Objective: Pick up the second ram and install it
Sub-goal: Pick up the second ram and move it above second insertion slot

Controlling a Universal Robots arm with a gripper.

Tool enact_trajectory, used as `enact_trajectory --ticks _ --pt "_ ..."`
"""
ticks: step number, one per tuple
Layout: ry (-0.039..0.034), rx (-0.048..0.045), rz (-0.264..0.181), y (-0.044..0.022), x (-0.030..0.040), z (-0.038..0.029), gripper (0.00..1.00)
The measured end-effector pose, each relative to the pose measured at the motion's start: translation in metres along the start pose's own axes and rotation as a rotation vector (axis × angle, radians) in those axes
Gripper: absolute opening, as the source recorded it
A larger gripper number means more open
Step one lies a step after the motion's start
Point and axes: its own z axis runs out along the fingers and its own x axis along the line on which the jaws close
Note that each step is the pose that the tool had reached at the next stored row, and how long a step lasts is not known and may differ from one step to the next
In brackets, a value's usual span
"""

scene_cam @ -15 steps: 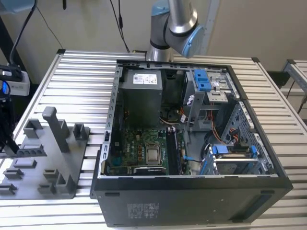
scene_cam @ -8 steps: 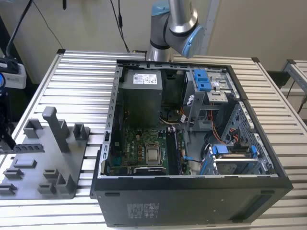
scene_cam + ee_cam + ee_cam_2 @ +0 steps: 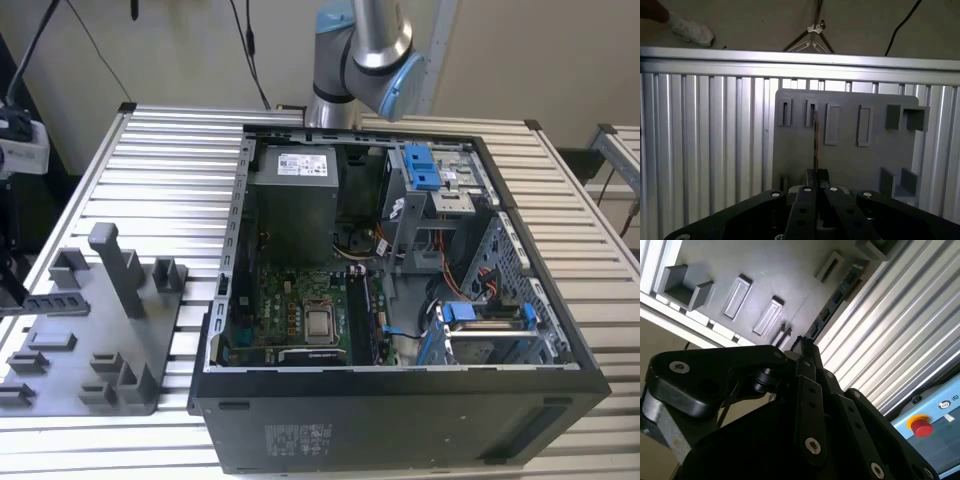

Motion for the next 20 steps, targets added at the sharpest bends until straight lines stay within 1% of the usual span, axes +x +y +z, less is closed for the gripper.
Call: enact_trajectory --ticks 7,14,17,20 --pt "0.0000 0.0000 0.000 0.0001 -0.0002 -0.0127 0.12" --pt "-0.0001 0.0002 0.000 0.0001 -0.0004 -0.0210 0.12" --pt "0.0000 0.0000 0.000 0.0002 -0.0005 -0.0275 0.12" --pt "0.0000 0.0001 0.000 0.0002 -0.0006 -0.0323 0.12"
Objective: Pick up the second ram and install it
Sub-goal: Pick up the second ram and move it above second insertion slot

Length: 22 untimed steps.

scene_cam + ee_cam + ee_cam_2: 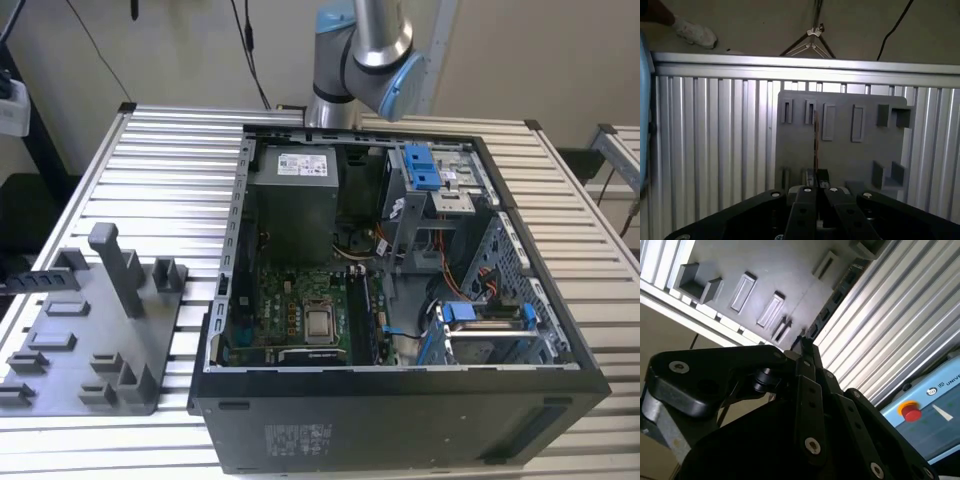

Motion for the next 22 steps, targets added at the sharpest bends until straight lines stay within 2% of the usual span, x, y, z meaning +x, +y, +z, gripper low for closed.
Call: enact_trajectory --ticks 3,15,18,22 --pt "0.0000 -0.0001 0.000 0.0000 -0.0001 -0.0045 0.12" --pt "-0.0001 -0.0004 0.000 0.0001 -0.0001 -0.0073 0.12" --pt "-0.0002 -0.0015 0.000 0.0001 -0.0002 -0.0107 0.12" --pt "-0.0002 -0.0029 0.000 0.0001 -0.0004 -0.0202 0.12"
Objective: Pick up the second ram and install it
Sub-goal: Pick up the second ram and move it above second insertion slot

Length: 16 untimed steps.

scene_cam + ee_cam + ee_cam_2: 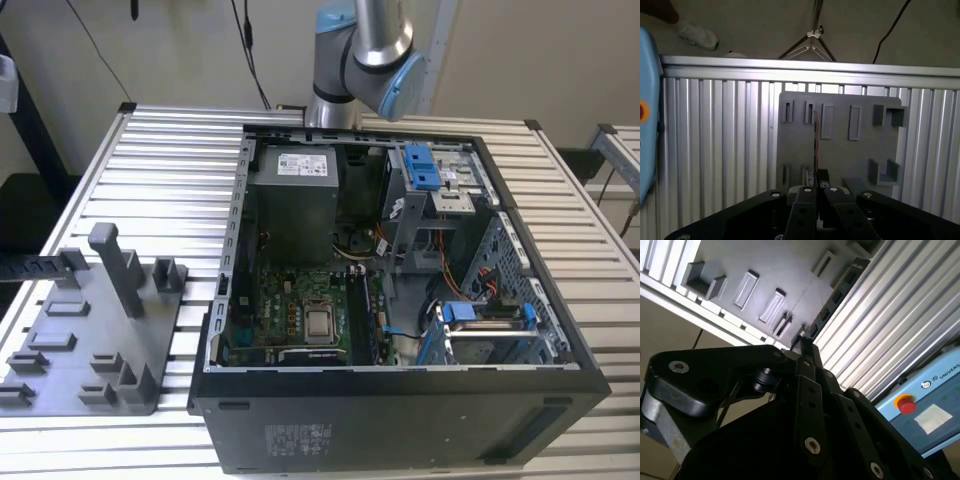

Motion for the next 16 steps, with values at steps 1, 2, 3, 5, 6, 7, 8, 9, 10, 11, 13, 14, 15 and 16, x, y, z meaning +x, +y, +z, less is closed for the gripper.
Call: enact_trajectory --ticks 1,2,3,5,6,7,8,9,10,11,13,14,15,16 --pt "0.0001 -0.0005 0.000 0.0000 -0.0001 -0.0032 0.12" --pt "0.0000 -0.0006 0.000 0.0000 -0.0001 -0.0058 0.12" --pt "0.0000 -0.0007 0.000 0.0001 -0.0001 -0.0079 0.12" --pt "-0.0001 -0.0008 0.000 0.0001 -0.0002 -0.0113 0.12" --pt "-0.0001 -0.0008 0.000 0.0001 -0.0002 -0.0119 0.12" --pt "-0.0002 -0.0006 0.000 0.0001 -0.0002 -0.0120 0.12" --pt "-0.0002 -0.0005 0.000 0.0001 -0.0002 -0.0121 0.12" --pt "-0.0002 -0.0006 0.000 0.0001 -0.0002 -0.0121 0.12" --pt "0.0000 -0.0012 0.000 0.0001 -0.0002 -0.0126 0.12" --pt "0.0001 -0.0021 0.000 0.0001 -0.0002 -0.0133 0.12" --pt "-0.0001 -0.0029 0.000 0.0001 -0.0003 -0.0147 0.12" --pt "0.0001 -0.0037 0.000 0.0001 -0.0003 -0.0163 0.12" --pt "0.0000 -0.0043 0.000 0.0001 -0.0003 -0.0183 0.12" --pt "-0.0002 -0.0053 0.000 0.0001 -0.0004 -0.0213 0.12"
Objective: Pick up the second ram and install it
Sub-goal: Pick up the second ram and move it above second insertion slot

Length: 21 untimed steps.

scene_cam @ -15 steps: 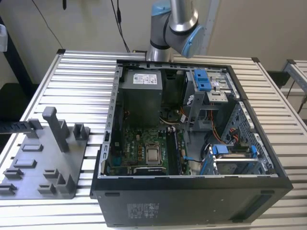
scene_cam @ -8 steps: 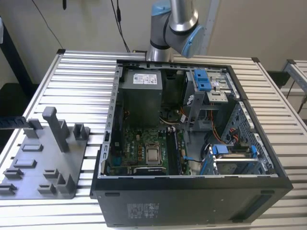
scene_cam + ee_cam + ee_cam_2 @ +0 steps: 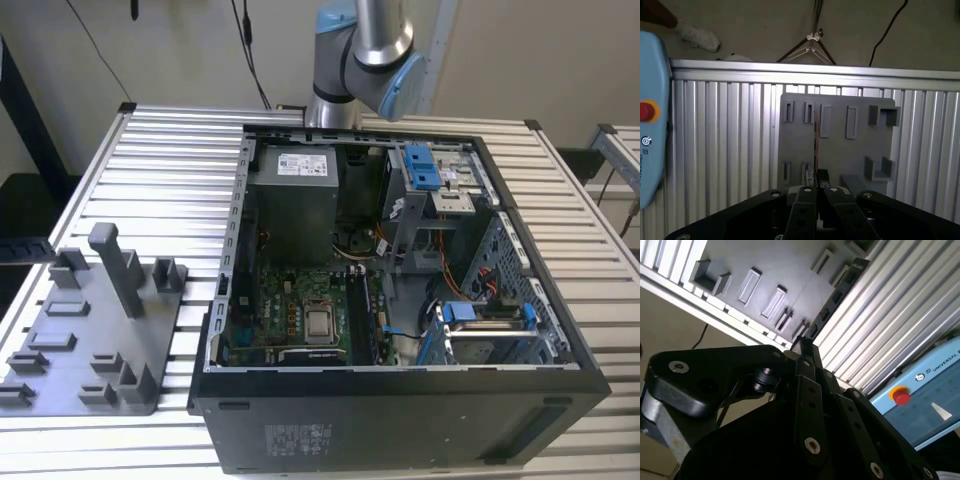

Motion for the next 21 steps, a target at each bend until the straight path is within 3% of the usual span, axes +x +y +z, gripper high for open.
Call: enact_trajectory --ticks 3,9,13,18,21 --pt "0.0000 -0.0047 0.000 -0.0001 -0.0001 -0.0070 0.12" --pt "-0.0002 -0.0055 0.000 -0.0001 -0.0002 -0.0096 0.12" --pt "-0.0003 -0.0054 0.000 0.0000 -0.0003 -0.0148 0.12" --pt "-0.0002 -0.0063 0.000 0.0001 -0.0005 -0.0283 0.12" --pt "-0.0004 -0.0060 0.000 0.0001 -0.0005 -0.0299 0.12"
